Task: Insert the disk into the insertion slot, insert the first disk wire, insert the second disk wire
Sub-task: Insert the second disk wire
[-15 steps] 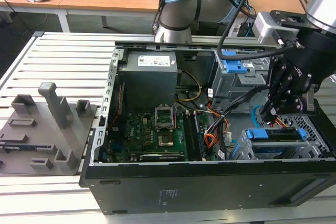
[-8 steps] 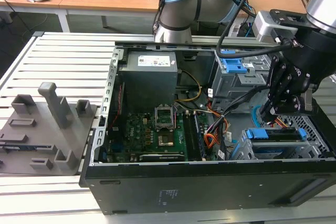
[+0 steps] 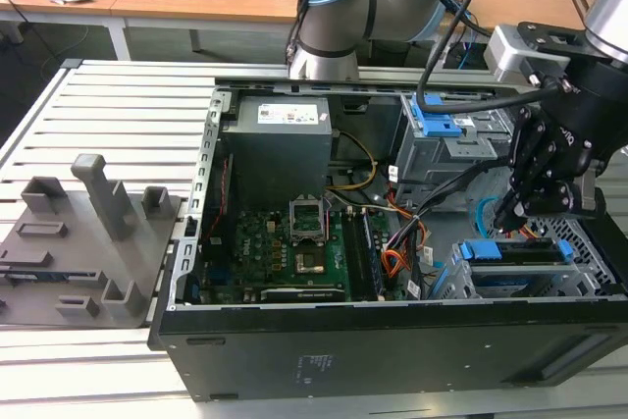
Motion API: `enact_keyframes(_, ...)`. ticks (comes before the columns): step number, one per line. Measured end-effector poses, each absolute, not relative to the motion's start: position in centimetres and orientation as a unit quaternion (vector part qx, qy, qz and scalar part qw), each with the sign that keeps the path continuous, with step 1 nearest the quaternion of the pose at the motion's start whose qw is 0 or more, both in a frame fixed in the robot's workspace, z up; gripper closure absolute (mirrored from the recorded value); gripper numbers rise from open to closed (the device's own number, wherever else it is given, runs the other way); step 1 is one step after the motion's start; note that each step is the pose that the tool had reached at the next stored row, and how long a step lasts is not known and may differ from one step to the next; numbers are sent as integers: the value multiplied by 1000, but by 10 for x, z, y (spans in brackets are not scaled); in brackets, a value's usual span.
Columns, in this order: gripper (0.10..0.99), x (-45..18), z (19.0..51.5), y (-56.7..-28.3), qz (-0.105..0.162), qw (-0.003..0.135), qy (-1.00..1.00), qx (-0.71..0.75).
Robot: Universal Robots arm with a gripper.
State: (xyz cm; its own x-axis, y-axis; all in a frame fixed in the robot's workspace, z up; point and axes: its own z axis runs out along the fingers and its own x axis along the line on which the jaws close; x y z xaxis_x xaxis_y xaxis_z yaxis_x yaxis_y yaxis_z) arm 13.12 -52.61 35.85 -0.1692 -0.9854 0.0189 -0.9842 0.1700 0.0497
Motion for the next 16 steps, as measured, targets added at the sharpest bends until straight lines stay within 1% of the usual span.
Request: enact_keyframes(16,925,144,343,-535,-13,24,-765,644)
